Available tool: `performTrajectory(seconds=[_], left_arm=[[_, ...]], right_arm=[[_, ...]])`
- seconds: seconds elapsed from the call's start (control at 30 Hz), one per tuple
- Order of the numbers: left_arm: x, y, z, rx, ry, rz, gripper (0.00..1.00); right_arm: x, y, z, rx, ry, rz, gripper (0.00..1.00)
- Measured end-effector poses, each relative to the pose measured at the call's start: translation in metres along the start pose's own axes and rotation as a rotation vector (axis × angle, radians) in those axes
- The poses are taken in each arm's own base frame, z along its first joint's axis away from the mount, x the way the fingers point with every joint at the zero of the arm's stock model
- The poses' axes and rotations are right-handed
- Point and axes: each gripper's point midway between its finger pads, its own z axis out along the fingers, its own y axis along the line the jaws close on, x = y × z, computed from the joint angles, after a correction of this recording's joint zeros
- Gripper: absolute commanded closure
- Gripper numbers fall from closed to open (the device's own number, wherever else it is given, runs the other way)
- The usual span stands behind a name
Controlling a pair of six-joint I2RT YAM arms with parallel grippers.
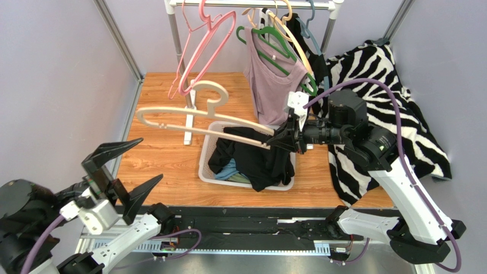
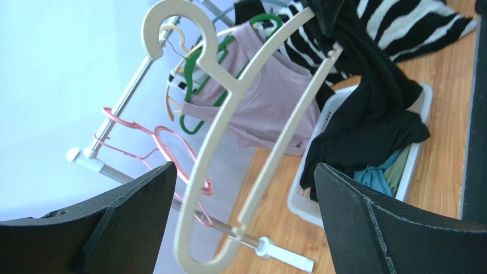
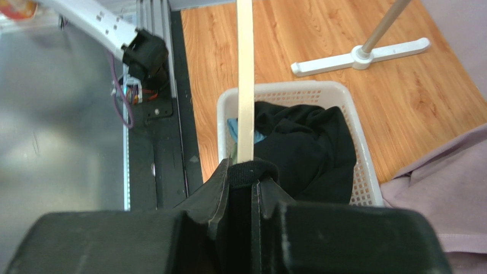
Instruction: Remove the tank top from the hanger
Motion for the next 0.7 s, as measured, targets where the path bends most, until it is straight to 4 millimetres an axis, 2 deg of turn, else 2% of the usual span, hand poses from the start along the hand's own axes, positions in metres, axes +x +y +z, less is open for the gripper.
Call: performTrajectory(seconds=[0.1, 0.2, 0.43, 0.6, 0.7], left_arm=[[0.018, 0.001, 0.016, 0.023, 0.056, 0.003, 0.01], [0.034, 0.003, 0.035, 0.051, 0.106, 0.003, 0.02], [0.073, -0.004, 0.077, 0.182, 0.215, -0.022, 0.08], [0.094, -0.015, 0.095, 0.272, 0.282, -0.061, 0.12], [0.094, -0.013, 0.101, 0.287, 0.282, -0.068, 0.28]], right_arm=[[0.015, 0.005, 0.001, -0.037, 0.038, -0.037, 1.00], [0.022, 0.011, -0.006, -0.049, 0.048, -0.079, 1.00], [0.018, 0.017, -0.018, -0.050, 0.024, -0.178, 1.00], [0.020, 0.016, -0.018, -0.046, 0.033, -0.204, 1.00], [0.022, 0.015, -0.019, -0.037, 0.040, -0.214, 1.00]])
